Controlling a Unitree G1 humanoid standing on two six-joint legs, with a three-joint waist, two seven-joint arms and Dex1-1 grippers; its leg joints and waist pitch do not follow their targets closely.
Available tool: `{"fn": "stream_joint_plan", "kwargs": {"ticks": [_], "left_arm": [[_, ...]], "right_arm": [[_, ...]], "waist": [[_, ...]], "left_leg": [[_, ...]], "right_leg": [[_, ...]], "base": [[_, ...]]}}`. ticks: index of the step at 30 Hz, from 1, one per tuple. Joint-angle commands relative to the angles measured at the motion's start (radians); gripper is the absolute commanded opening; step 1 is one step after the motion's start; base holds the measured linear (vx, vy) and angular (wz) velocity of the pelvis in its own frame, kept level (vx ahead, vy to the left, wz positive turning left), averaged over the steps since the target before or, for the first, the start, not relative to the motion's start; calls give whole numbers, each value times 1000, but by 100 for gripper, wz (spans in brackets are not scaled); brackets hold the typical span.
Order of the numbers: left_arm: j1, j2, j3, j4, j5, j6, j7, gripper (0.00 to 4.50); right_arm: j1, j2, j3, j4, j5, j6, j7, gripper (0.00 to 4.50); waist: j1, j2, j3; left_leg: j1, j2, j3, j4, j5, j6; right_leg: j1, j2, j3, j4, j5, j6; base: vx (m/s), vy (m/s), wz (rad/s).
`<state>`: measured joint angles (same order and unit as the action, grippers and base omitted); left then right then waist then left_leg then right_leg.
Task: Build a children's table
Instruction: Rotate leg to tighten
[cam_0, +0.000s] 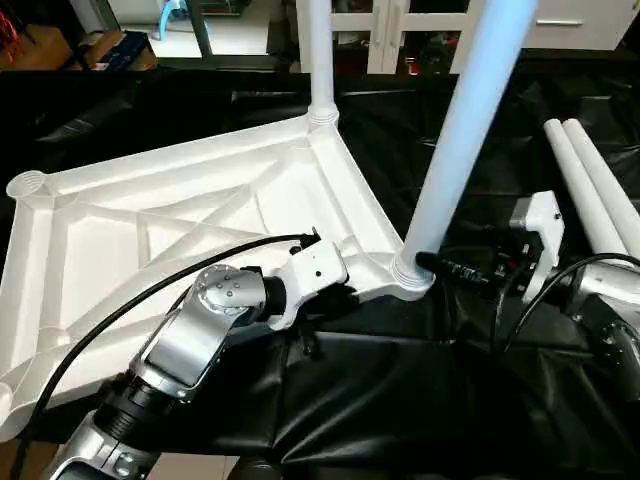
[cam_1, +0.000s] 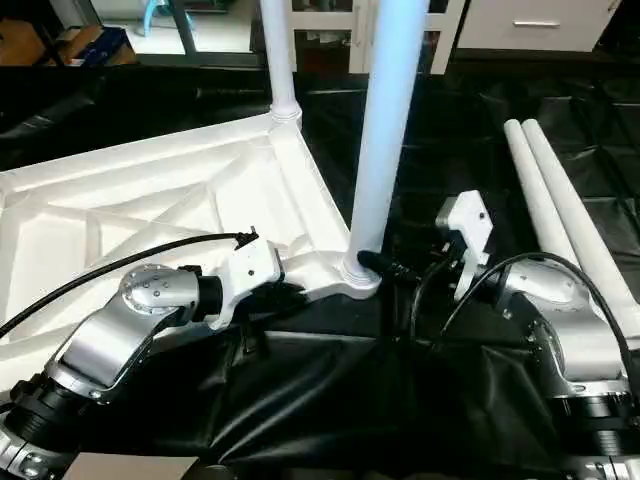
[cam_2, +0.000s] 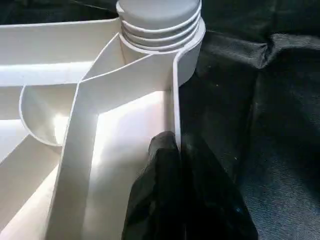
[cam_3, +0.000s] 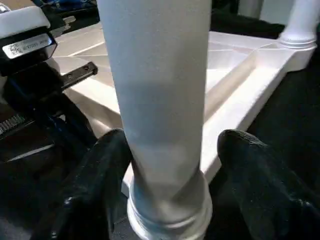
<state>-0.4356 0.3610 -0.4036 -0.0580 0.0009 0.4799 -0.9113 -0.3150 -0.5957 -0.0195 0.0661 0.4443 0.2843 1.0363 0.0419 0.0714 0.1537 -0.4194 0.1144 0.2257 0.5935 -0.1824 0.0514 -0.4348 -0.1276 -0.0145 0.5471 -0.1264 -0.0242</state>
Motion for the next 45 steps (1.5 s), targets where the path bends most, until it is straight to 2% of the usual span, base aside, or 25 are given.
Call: {"fn": "stream_joint_plan", "kwargs": {"ticks": [1,6,8,12,16,18,20,22,23,25,26,27,28,29,31,32,34,35,36,37,38,40,42,43,45], "left_arm": [[15,2,-42,-19,-9,-7,-39,0],[11,5,-41,-16,-12,-7,-39,0],[9,9,-42,-13,-14,-9,-42,0],[7,11,-43,-11,-14,-10,-41,0],[-12,-12,-38,13,7,40,13,0],[-31,-45,-33,42,22,69,62,0],[-73,-135,-14,107,61,150,197,0],[-94,-181,-2,135,76,198,259,0],[-121,-238,15,163,77,228,316,0],[-139,-276,27,179,72,241,346,0],[-164,-333,43,198,63,263,391,0],[-175,-352,46,206,60,265,402,0],[-180,-360,48,210,60,264,409,0],[-185,-369,49,215,59,263,416,0],[-198,-392,57,226,61,267,430,0],[-207,-405,61,234,64,269,436,0],[-211,-402,63,235,67,268,434,0],[-207,-382,65,231,69,262,423,0],[-202,-366,65,226,70,255,415,0],[-200,-359,67,225,71,253,413,0],[-183,-331,64,203,69,247,394,0],[-162,-304,55,172,61,237,363,0],[-126,-263,40,128,45,214,307,0],[-106,-241,35,106,37,201,278,0],[-86,-216,27,86,30,178,245,0]], "right_arm": [[-8,-2,9,4,15,16,11,276],[-1,-9,5,10,28,29,39,242],[-4,-7,3,17,25,30,48,225],[-1,-7,2,12,27,36,51,194],[-27,51,-11,72,-51,12,-120,190],[-42,105,-18,115,-103,12,-258,189],[-57,236,-62,179,-136,44,-520,188],[-64,283,-65,204,-160,60,-617,188],[-82,348,-81,242,-167,63,-726,188],[-102,398,-102,275,-164,45,-805,187],[-136,471,-137,332,-168,-16,-926,187],[-154,490,-140,362,-177,-37,-957,187],[-163,498,-141,379,-180,-49,-972,187],[-173,506,-142,396,-184,-60,-987,187],[-197,525,-145,432,-196,-93,-1022,187],[-218,526,-117,455,-214,-110,-997,187],[-232,514,-86,452,-243,-128,-972,187],[-238,487,-51,417,-266,-143,-914,257],[-236,468,-38,386,-278,-148,-887,257],[-236,460,-35,374,-286,-155,-879,257],[-221,433,-33,298,-273,-115,-834,278],[-199,393,-24,219,-271,-96,-789,293],[-161,322,-3,127,-244,-82,-683,293],[-140,287,1,85,-217,-72,-619,293],[-116,251,5,44,-182,-47,-551,293]], "waist": [[0,-22,-89],[6,-21,-88],[9,-17,-87],[7,-20,-86],[5,-21,-86],[-2,-24,-84],[-15,-26,-78],[-24,-24,-75],[-30,-22,-76],[-37,-19,-73],[-44,-20,-74],[-49,-9,-74],[-55,-14,-73],[-58,-12,-72],[-59,-11,-71],[-63,-15,-71],[-64,-18,-70],[-64,-19,-67],[-61,-27,-70],[-60,-24,-71],[-58,-31,-71],[-46,-30,-77],[-33,-25,-79],[-30,-28,-81],[-17,-22,-83]], "left_leg": [[50,103,-54,-78,-89,154],[49,103,-54,-76,-83,166],[49,103,-56,-79,-112,153],[50,103,-55,-82,-138,133],[47,101,-54,-82,-154,120],[44,99,-55,-83,-184,100],[43,95,-58,-87,-270,52],[41,95,-65,-93,-319,10],[49,93,-66,-98,-379,-25],[46,91,-69,-99,-410,-38],[44,88,-71,-100,-443,-47],[46,87,-75,-101,-477,-62],[44,86,-78,-104,-492,-64],[41,88,-82,-109,-517,-66],[48,88,-81,-111,-548,-67],[50,87,-77,-110,-555,-67],[46,85,-78,-109,-559,-59],[46,84,-76,-109,-558,-52],[43,85,-78,-108,-536,-44],[43,86,-77,-108,-521,-40],[43,86,-72,-107,-496,-28],[48,90,-66,-104,-423,-2],[40,94,-61,-101,-313,41],[40,95,-60,-100,-291,54],[51,98,-52,-91,-218,100]], "right_leg": [[42,-27,13,-20,-89,-247],[44,-29,13,-21,-108,-252],[44,-29,12,-23,-144,-246],[43,-27,13,-26,-161,-239],[40,-29,15,-28,-183,-237],[38,-29,15,-31,-234,-230],[32,-32,17,-46,-373,-190],[29,-29,13,-49,-440,-160],[23,-23,11,-53,-462,-138],[22,-23,9,-57,-463,-131],[21,-24,6,-59,-479,-119],[18,-24,2,-61,-499,-107],[21,-20,-2,-65,-502,-98],[26,-19,-6,-64,-487,-86],[20,-15,-7,-69,-465,-78],[13,-15,-5,-71,-448,-84],[18,-18,-8,-70,-465,-82],[16,-20,-5,-75,-483,-74],[20,-23,-4,-72,-486,-66],[20,-23,-3,-72,-475,-68],[18,-21,1,-74,-449,-75],[18,-23,8,-68,-366,-102],[30,-22,11,-53,-237,-144],[36,-22,10,-50,-210,-152],[31,-21,14,-42,-126,-189]], "base": [[0,0,0],[0,0,0],[0,0,0],[0,0,0],[0,0,0],[0,0,0],[0,0,0],[0,0,0],[0,0,0],[0,0,0],[0,0,0],[0,0,0],[0,0,0],[0,0,0],[0,0,0],[0,0,0],[0,0,0],[0,0,0],[0,0,0],[0,0,0],[0,0,0],[0,0,0],[25,-4,2],[51,-7,3],[75,-12,10]]}}
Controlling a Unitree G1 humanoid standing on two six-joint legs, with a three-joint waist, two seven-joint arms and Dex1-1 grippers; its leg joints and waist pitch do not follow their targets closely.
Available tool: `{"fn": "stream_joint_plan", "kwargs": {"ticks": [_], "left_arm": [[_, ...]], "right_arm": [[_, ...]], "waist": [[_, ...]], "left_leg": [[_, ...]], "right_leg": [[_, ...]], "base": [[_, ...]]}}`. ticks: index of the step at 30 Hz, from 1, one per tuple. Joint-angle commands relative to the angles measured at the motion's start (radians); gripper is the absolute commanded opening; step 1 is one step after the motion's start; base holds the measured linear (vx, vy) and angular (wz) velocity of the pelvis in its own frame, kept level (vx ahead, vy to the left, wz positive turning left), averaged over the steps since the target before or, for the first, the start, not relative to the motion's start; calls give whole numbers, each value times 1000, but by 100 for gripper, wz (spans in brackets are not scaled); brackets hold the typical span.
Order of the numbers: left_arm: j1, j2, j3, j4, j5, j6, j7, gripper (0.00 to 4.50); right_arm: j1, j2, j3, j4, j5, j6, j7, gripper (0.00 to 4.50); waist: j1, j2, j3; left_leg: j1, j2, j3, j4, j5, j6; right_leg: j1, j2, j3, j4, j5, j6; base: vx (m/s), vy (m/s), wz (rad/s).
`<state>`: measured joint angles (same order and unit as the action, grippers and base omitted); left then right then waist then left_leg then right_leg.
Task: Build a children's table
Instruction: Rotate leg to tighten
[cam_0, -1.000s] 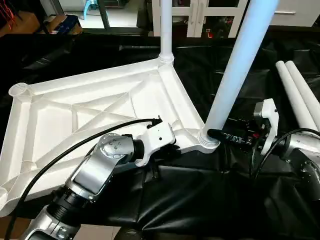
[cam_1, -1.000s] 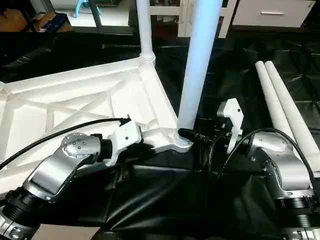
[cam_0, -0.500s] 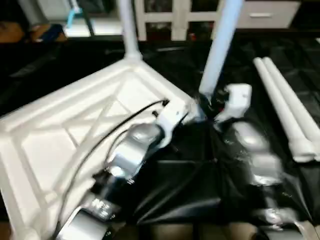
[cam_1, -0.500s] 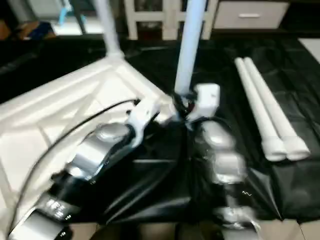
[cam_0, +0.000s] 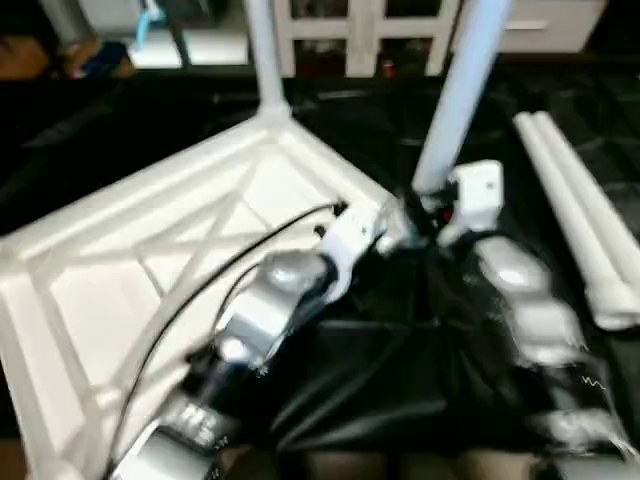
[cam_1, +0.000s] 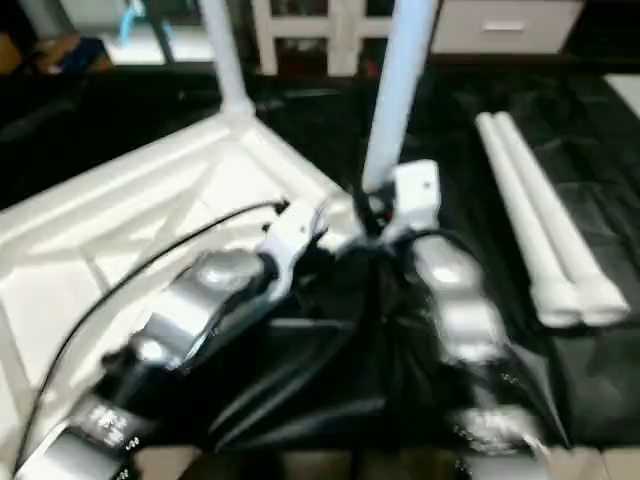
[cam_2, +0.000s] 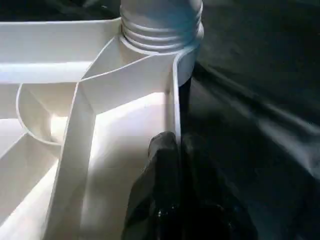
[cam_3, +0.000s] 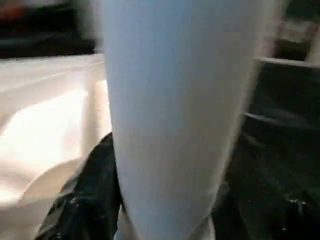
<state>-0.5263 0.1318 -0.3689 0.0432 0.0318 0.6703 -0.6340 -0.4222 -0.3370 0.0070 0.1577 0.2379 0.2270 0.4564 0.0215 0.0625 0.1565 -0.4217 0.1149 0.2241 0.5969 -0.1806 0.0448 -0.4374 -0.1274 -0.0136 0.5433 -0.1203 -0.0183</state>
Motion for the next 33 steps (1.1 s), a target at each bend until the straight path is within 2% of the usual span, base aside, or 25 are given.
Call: {"fn": "stream_joint_plan", "kwargs": {"ticks": [1,2,3,4,6,8,11,12,14,15,17,20,22,24,27,29,33], "left_arm": [[10,22,-10,-21,-4,-20,-42,0],[27,45,-16,-36,-9,-34,-67,0],[42,69,-22,-52,-16,-47,-88,0],[60,97,-27,-68,-23,-59,-113,0],[86,147,-39,-93,-31,-88,-155,0],[103,179,-45,-112,-42,-112,-190,0],[112,197,-43,-126,-54,-132,-222,0],[111,198,-42,-127,-55,-133,-224,0],[110,201,-42,-128,-54,-135,-226,0],[109,204,-43,-129,-55,-139,-228,0],[106,204,-46,-128,-62,-149,-234,0],[106,207,-52,-134,-75,-160,-244,0],[108,209,-58,-140,-78,-163,-253,0],[108,211,-62,-141,-73,-167,-263,0],[106,213,-62,-136,-71,-168,-267,0],[105,217,-62,-133,-71,-170,-268,0],[104,225,-67,-124,-69,-174,-268,0]], "right_arm": [[-2,-19,-19,-58,34,20,47,293],[19,-57,-7,-86,56,25,114,293],[40,-93,1,-113,76,41,175,293],[66,-139,11,-136,88,42,246,293],[106,-207,13,-166,112,61,347,293],[126,-247,3,-172,139,71,409,293],[130,-265,-6,-167,157,70,456,293],[128,-268,-8,-164,170,85,471,293],[124,-276,2,-154,163,86,481,293],[121,-276,8,-151,162,85,483,279],[112,-256,4,-149,194,105,488,279],[109,-247,4,-145,213,113,510,266],[108,-244,11,-137,212,111,523,235],[107,-240,17,-129,211,116,536,232],[107,-234,10,-123,208,118,524,200],[107,-233,10,-123,209,122,522,195],[118,-223,5,-122,201,127,497,191]], "waist": [[4,-12,-88],[8,-8,-89],[15,-9,-91],[18,-9,-91],[24,-9,-95],[24,-13,-92],[21,-14,-84],[20,-13,-79],[19,-14,-78],[18,-14,-78],[18,-13,-79],[18,-12,-82],[19,-13,-84],[22,-13,-86],[22,-13,-88],[22,-10,-86],[20,-10,-85]], "left_leg": [[55,97,-49,-91,-200,116],[52,96,-49,-87,-167,129],[50,98,-52,-84,-133,145],[52,99,-51,-84,-116,153],[51,97,-52,-72,-14,196],[45,98,-53,-71,-2,219],[45,103,-54,-82,-96,192],[48,104,-54,-88,-154,166],[55,105,-55,-94,-217,126],[56,105,-55,-96,-232,107],[55,104,-55,-98,-236,92],[53,102,-55,-97,-224,92],[53,101,-54,-95,-209,97],[53,102,-52,-91,-168,113],[50,101,-53,-88,-134,131],[49,101,-53,-88,-144,131],[51,101,-54,-92,-187,110]], "right_leg": [[33,-20,13,-36,-116,-206],[35,-21,12,-31,-106,-218],[44,-24,11,-23,-82,-225],[42,-23,11,-23,-67,-225],[45,-21,8,-7,29,-242],[49,-26,9,-8,12,-253],[48,-30,10,-23,-128,-246],[46,-28,11,-30,-196,-235],[42,-27,13,-37,-258,-219],[39,-25,14,-39,-268,-209],[39,-25,14,-38,-265,-204],[40,-27,14,-35,-236,-204],[40,-26,15,-33,-214,-210],[41,-27,15,-28,-171,-225],[45,-27,13,-23,-143,-234],[44,-28,13,-24,-153,-235],[43,-26,13,-28,-197,-225]], "base": [[80,-14,13],[72,-13,7],[66,-7,4],[66,-7,4],[60,-5,3],[27,-3,1],[0,0,0],[0,0,0],[0,0,0],[0,0,0],[0,0,0],[0,0,0],[0,0,0],[0,0,0],[0,0,0],[0,0,0],[0,0,0]]}}
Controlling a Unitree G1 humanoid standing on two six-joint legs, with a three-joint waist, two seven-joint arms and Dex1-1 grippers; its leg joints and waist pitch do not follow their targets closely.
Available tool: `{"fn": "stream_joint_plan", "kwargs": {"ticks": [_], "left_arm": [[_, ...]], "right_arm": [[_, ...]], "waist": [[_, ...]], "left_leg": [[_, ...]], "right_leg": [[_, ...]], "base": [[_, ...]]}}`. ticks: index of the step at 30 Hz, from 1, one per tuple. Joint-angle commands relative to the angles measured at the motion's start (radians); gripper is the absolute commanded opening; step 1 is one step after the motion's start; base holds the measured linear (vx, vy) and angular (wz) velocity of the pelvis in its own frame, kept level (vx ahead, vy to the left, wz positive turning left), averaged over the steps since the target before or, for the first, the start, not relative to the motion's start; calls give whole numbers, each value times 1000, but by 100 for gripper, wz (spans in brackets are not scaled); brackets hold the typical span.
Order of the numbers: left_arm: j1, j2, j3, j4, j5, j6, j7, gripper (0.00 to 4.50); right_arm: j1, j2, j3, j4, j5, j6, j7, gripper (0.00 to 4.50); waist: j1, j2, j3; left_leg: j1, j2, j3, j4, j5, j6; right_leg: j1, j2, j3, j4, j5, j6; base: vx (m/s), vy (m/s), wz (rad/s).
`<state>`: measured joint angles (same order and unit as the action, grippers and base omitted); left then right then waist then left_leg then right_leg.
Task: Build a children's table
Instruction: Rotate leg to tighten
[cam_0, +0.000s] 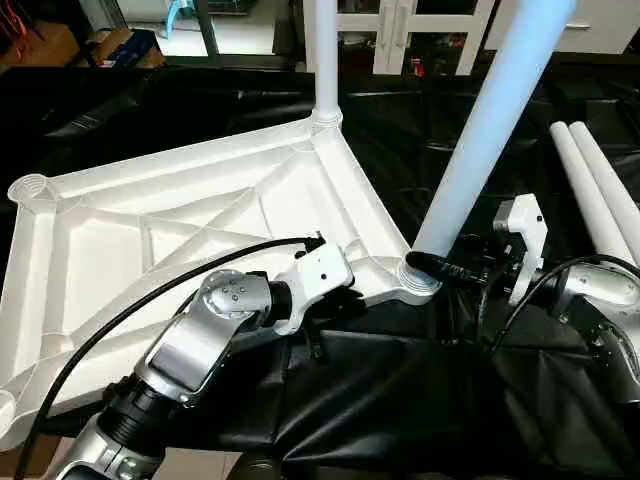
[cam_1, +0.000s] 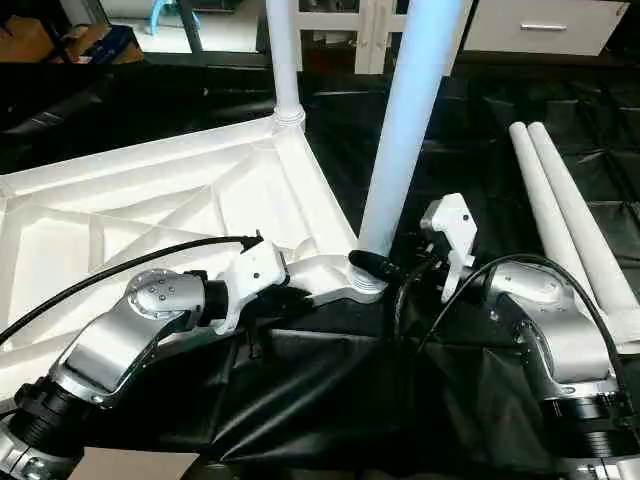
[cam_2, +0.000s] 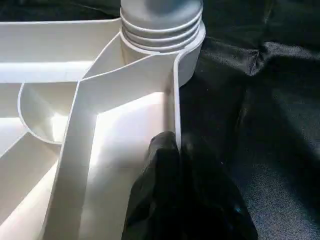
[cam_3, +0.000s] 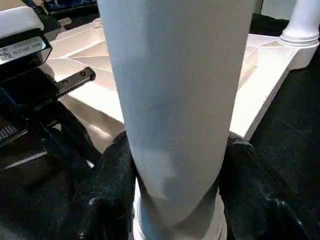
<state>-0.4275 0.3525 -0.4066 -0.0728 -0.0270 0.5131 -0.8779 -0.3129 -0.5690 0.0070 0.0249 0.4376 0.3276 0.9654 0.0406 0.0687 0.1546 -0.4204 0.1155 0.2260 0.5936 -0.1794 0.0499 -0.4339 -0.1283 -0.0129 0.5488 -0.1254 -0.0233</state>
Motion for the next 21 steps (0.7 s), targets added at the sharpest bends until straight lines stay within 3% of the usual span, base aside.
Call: {"fn": "stream_joint_plan", "kwargs": {"ticks": [1,4,7,9,10,11,12,14,15,17,21], "left_arm": [[3,-1,-31,-2,-6,-14,-18,0],[-6,-16,-36,10,6,4,1,0],[-32,-64,-34,43,30,54,69,0],[-74,-158,-9,98,53,138,192,0],[-81,-174,-3,108,56,153,212,0],[-90,-196,5,119,60,175,240,0],[-126,-271,35,166,66,226,325,0],[-152,-338,75,201,59,251,398,0],[-164,-366,86,211,55,258,420,0],[-191,-429,111,237,49,264,477,0],[-214,-471,126,258,45,270,497,0]], "right_arm": [[13,18,5,12,-5,29,-27,191],[18,42,10,21,-34,34,-85,191],[8,104,16,60,-89,38,-213,190],[-20,198,13,134,-161,58,-416,189],[-25,213,13,148,-175,62,-452,189],[-33,229,14,167,-194,65,-493,189],[-71,311,-15,253,-237,26,-669,189],[-107,375,-55,327,-255,-31,-809,188],[-133,406,-80,379,-254,-71,-874,188],[-190,472,-138,495,-238,-146,-1019,188],[-263,514,-149,593,-239,-195,-1059,188]], "waist": [[0,-16,-83],[-1,-17,-83],[-6,-18,-81],[-11,-16,-75],[-18,-15,-76],[-21,-18,-74],[-27,-16,-72],[-42,-14,-71],[-45,-8,-69],[-55,-11,-68],[-73,-8,-63]], "left_leg": [[49,100,-56,-89,-191,103],[47,100,-56,-89,-186,101],[47,99,-57,-93,-236,74],[51,96,-59,-100,-319,28],[49,96,-58,-97,-328,11],[45,93,-65,-102,-360,-16],[44,92,-68,-106,-394,-39],[48,86,-72,-106,-473,-78],[49,85,-79,-109,-518,-85],[52,85,-79,-110,-572,-87],[53,82,-85,-116,-653,-75]], "right_leg": [[40,-26,12,-34,-193,-219],[41,-27,13,-34,-198,-217],[38,-26,13,-42,-273,-200],[28,-24,12,-53,-376,-171],[24,-24,14,-49,-385,-172],[29,-23,9,-55,-429,-149],[26,-25,8,-54,-457,-131],[17,-18,0,-63,-499,-108],[21,-20,-4,-68,-518,-86],[14,-15,-8,-75,-512,-70],[16,-10,-25,-82,-505,-44]], "base": [[0,0,0],[0,0,0],[0,0,0],[0,0,0],[0,0,0],[-61,17,-7],[-62,22,-11],[-59,21,-11],[0,0,0],[0,0,0],[0,0,0]]}}
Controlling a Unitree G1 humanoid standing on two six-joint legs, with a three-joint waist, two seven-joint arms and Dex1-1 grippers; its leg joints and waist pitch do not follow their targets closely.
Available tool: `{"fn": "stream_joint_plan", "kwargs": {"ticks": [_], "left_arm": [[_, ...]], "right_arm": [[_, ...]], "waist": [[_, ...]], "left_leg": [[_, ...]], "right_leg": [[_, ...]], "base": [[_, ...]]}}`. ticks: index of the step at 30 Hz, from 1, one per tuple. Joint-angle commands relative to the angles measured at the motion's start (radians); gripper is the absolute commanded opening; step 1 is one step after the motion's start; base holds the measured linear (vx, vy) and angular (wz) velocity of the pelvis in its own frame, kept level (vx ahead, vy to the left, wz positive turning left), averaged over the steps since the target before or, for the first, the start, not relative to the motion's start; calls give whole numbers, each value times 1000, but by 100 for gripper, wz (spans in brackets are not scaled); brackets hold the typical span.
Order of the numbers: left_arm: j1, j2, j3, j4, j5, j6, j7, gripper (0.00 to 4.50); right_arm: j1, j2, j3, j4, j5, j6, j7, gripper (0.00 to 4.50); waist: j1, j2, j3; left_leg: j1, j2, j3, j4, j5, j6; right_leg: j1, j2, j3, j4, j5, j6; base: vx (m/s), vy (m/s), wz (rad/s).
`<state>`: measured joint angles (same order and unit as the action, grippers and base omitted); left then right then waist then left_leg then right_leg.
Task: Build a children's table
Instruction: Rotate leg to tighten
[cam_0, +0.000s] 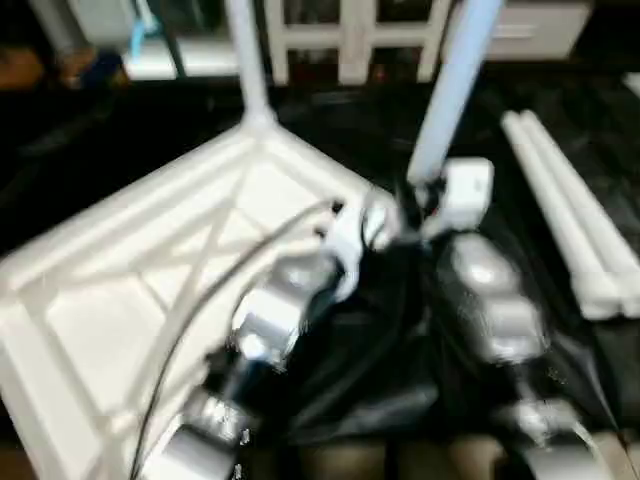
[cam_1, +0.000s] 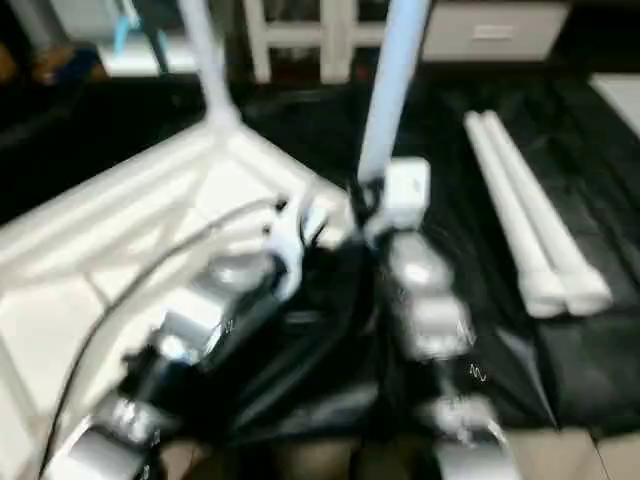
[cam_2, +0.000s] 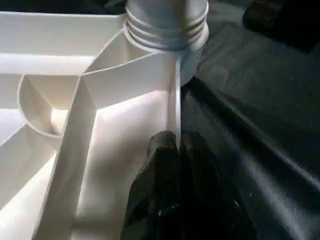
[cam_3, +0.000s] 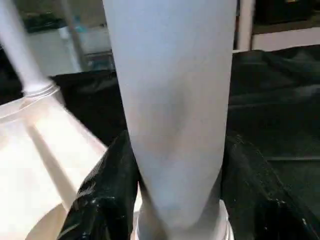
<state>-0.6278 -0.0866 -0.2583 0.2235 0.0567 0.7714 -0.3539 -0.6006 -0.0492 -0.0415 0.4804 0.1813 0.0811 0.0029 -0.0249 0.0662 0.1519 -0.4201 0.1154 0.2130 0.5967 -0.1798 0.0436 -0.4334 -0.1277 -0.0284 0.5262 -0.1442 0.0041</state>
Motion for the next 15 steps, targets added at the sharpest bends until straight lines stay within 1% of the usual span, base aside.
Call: {"fn": "stream_joint_plan", "kwargs": {"ticks": [1,2,3,4,5,6,7,8,9,10,11,12,13,14,15], "left_arm": [[-16,-32,-21,-37,-37,14,-28,0],[-19,-28,-17,-34,-34,15,-28,0],[-18,8,-20,-32,-25,-3,-40,0],[-17,11,-19,-32,-25,-4,-41,0],[-15,22,-18,-31,-24,-7,-45,0],[-3,60,-20,-36,-20,-29,-70,0],[5,82,-26,-40,-16,-37,-86,0],[14,107,-35,-44,-12,-51,-106,0],[24,131,-44,-49,-9,-71,-127,0],[39,168,-57,-60,-4,-99,-160,0],[46,183,-62,-64,-1,-110,-173,0],[54,201,-66,-71,0,-129,-193,0],[60,216,-70,-76,0,-148,-209,0],[77,253,-82,-84,4,-206,-247,0],[89,279,-90,-90,8,-248,-274,0]], "right_arm": [[14,-5,-95,146,12,50,-86,188],[2,-3,-91,148,2,44,-78,188],[-5,-19,-69,128,-17,31,-31,188],[-5,-20,-68,126,-16,29,-24,188],[-5,-24,-62,118,-13,22,3,188],[6,-38,-47,81,29,-4,135,188],[17,-55,-27,57,26,-11,180,223],[31,-77,-1,26,35,-21,246,223],[48,-99,16,-9,39,-15,282,243],[74,-133,30,-68,64,4,352,243],[84,-147,34,-91,76,11,381,266],[98,-168,38,-125,93,32,418,266],[109,-182,39,-150,104,46,445,275],[144,-231,58,-231,151,92,544,291],[169,-267,72,-289,185,126,615,300]], "waist": [[-8,-5,-59],[-11,-9,-59],[-10,-7,-57],[-8,-7,-57],[-5,-10,-60],[-3,-12,-59],[-2,-12,-59],[3,-13,-60],[8,-15,-61],[11,-14,-63],[18,-15,-64],[18,-12,-68],[22,-12,-69],[25,-14,-68],[32,-12,-70]], "left_leg": [[51,84,-75,-123,-661,-69],[48,87,-78,-126,-677,-70],[46,87,-82,-128,-692,-74],[49,86,-80,-127,-695,-76],[54,82,-77,-121,-681,-73],[52,81,-76,-119,-659,-65],[50,82,-77,-119,-648,-59],[46,84,-76,-119,-620,-48],[46,87,-72,-118,-579,-38],[47,88,-71,-117,-558,-33],[45,91,-69,-117,-511,-13],[45,93,-62,-116,-462,-1],[42,92,-61,-115,-424,16],[41,92,-61,-113,-411,32],[42,97,-60,-112,-374,48]], "right_leg": [[20,-11,-13,-61,-482,-68],[25,-11,-19,-59,-469,-64],[26,-13,-22,-59,-475,-57],[22,-15,-21,-61,-483,-56],[16,-20,-16,-65,-492,-59],[16,-23,-13,-66,-489,-64],[19,-25,-12,-65,-484,-67],[22,-27,-8,-64,-465,-72],[21,-30,-1,-62,-425,-92],[21,-31,2,-60,-403,-105],[27,-30,6,-55,-349,-127],[26,-29,11,-47,-282,-163],[33,-27,9,-43,-248,-182],[37,-28,10,-44,-242,-188],[41,-29,12,-38,-220,-196]], "base": [[0,0,0],[0,0,0],[0,0,0],[0,0,0],[0,0,0],[0,0,0],[0,0,0],[0,0,0],[0,0,0],[0,0,0],[0,0,0],[0,0,0],[0,0,0],[0,0,0],[0,0,0]]}}
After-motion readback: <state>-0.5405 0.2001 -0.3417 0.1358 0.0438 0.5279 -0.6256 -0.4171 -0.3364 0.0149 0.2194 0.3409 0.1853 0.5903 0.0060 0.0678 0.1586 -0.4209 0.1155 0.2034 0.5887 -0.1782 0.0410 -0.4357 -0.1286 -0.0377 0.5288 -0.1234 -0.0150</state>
